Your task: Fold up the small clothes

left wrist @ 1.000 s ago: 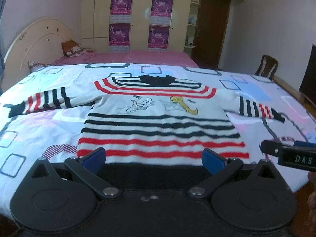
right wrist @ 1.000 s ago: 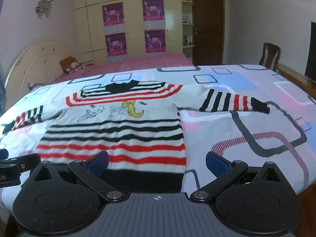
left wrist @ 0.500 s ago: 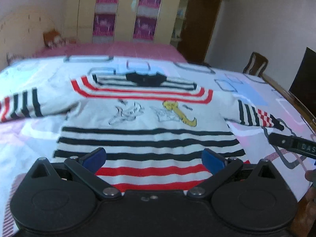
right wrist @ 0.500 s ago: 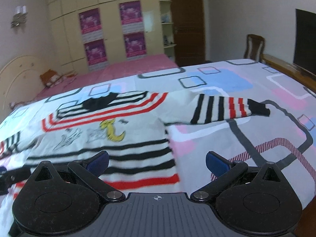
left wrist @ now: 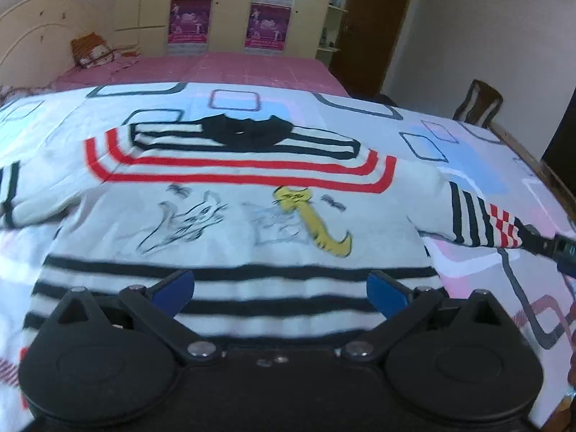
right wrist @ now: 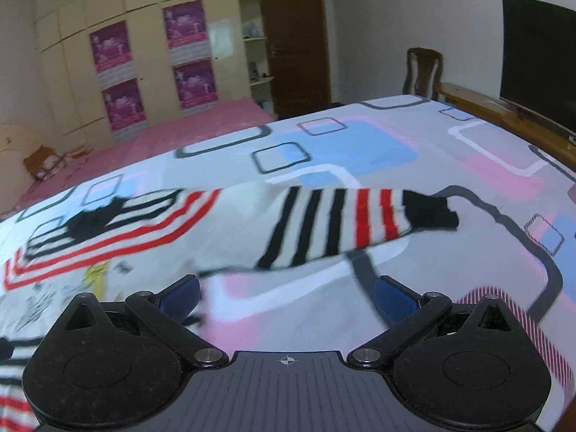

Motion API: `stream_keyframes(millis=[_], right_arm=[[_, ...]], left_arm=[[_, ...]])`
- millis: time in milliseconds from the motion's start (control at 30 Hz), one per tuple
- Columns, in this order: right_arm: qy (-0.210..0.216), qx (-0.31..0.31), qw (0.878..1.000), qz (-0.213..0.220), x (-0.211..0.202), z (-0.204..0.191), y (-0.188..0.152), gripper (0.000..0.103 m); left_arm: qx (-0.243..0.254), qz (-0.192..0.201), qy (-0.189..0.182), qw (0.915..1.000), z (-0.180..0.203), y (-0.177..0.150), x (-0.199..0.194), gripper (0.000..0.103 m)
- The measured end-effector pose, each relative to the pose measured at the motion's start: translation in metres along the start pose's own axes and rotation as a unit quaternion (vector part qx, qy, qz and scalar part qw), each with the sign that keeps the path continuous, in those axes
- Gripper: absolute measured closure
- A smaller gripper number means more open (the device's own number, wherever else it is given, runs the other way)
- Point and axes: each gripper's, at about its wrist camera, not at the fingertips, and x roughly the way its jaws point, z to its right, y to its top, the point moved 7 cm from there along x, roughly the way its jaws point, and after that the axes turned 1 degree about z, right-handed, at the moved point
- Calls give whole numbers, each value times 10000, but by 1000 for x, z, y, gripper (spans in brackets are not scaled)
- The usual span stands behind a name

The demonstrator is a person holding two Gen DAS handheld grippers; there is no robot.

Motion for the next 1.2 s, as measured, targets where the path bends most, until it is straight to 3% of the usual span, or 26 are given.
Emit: stream_keyframes(millis=[367, 433, 467, 667, 767, 933, 967, 1000, 1033, 1100, 1200], right_arm=[[-337, 841, 9959, 10, 75, 100, 28, 1], [-307, 1052, 9940, -45, 83, 115, 27, 20], [-300, 1185, 9924, -117, 88, 122, 26, 35], [-70, 2016, 9791, -238, 105, 151, 18, 36], [168, 2510, 9676, -235, 114, 162, 15, 60], [487, 3539, 9340, -74, 115, 183, 12, 63], [477, 3609, 9314, -55, 116, 186, 13, 69], [385, 3601, 9321, -82, 117, 188, 13, 92], [283, 3596, 9326, -151, 119, 190, 12, 96], [246, 3510, 9360, -103, 119, 192, 17, 97], [56, 2631, 9647, 63, 106, 171, 40, 97]], left_arm=[[70, -216, 201, 9995, 47, 25, 53, 0], [145, -289, 251, 9992, 54, 24, 59, 0], [178, -325, 267, 9990, 58, 24, 62, 0], [431, -423, 353, 9976, 70, 26, 66, 0], [501, -364, 368, 9974, 69, 34, 65, 0], [329, -304, 324, 9985, 57, 46, 63, 1], [321, -282, 330, 9985, 53, 48, 63, 1], [331, -261, 350, 9985, 49, 50, 62, 1], [346, -245, 391, 9983, 43, 52, 61, 1], [350, -300, 455, 9979, 28, 55, 62, 1], [276, -367, 553, 9974, 2, 55, 63, 2]])
